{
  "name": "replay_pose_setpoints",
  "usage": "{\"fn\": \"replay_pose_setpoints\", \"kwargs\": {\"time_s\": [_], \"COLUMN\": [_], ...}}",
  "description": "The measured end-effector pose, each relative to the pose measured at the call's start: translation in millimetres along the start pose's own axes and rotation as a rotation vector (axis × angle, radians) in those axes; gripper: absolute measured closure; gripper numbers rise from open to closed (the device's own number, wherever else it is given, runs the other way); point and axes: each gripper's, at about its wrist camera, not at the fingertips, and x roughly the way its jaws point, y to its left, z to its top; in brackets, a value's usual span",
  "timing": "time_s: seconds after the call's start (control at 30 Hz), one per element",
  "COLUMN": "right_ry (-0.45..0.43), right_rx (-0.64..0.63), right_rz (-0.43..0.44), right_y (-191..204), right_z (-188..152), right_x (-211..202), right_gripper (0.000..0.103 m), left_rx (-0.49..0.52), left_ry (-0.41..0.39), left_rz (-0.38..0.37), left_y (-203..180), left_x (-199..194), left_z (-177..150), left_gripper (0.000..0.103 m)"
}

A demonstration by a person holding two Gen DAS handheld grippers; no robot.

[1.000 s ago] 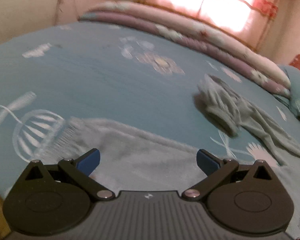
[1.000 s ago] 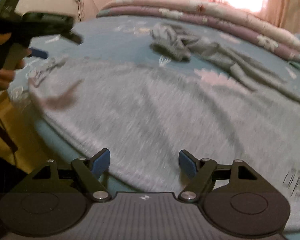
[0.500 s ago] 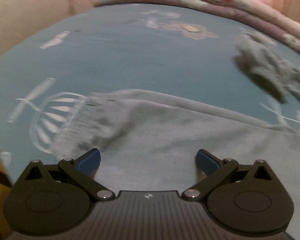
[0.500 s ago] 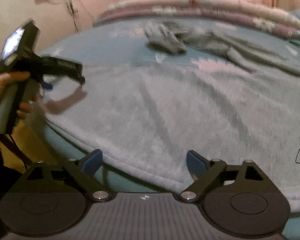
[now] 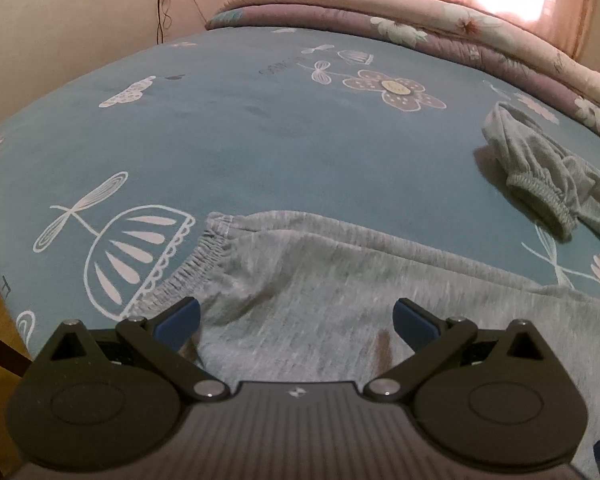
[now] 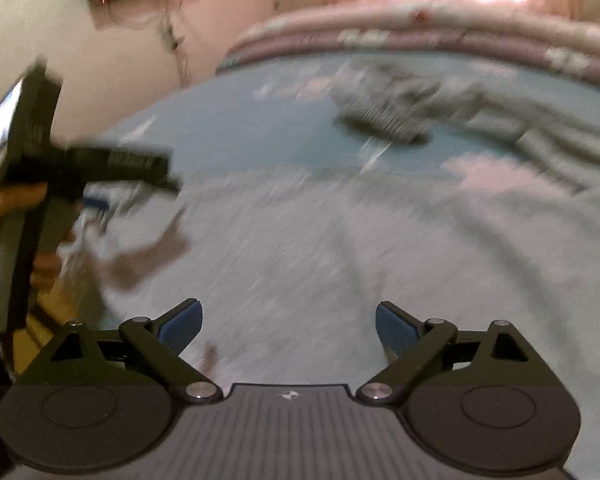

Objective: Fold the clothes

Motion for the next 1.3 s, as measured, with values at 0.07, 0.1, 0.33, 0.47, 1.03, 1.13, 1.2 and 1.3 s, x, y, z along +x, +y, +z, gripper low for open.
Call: {"fn": "replay_pose_setpoints", "kwargs": {"time_s": [0.07,0.1,0.33,0.47,1.03,1.13,1.2,1.3], "right_ry": [0.022,-0.002,-0.15,-0.137,-0.118,-0.159,-0.132,-0.036], "right_rx": [-0.034,-0.044,0.069,0.189,0.25,0.215,0.151,0.054], "right_rz": [0.107,0.131,-0.17,-0.233,-0.293,-0.196,-0.162,-0.204], "right_y": [10.3,11.3,-60.8,-112.1,-165.6,-130.5,-109.1,-90.0], "right_z": [-1.7,-1.6,19.2,21.0,55.5,43.0,30.8,12.9], "right_x": [-3.7,-10.8,-57.4,-55.6,-16.6,-39.4,-38.3,-19.0], "right_gripper": [0.002,0.002,0.002,0.002,0.001,0.0,0.0,0.0], "left_rx": [-0.002,-0.006,0.0,0.004,0.009,0.003,0.009,0.011], "left_ry": [0.002,0.003,0.002,0.003,0.012,0.01,0.009,0.006], "left_rz": [-0.001,0.001,-0.004,-0.002,0.001,0.001,-0.001,-0.006], "left_y": [0.9,1.6,-1.9,-4.0,-8.9,-8.3,-9.2,-8.6], "left_x": [1.0,1.0,1.2,1.9,8.1,6.9,6.0,3.7], "left_z": [0.4,0.4,0.1,0.2,1.0,1.1,0.4,-0.1], "left_gripper": [0.001,0.001,0.001,0.001,0.001,0.001,0.001,0.001]}}
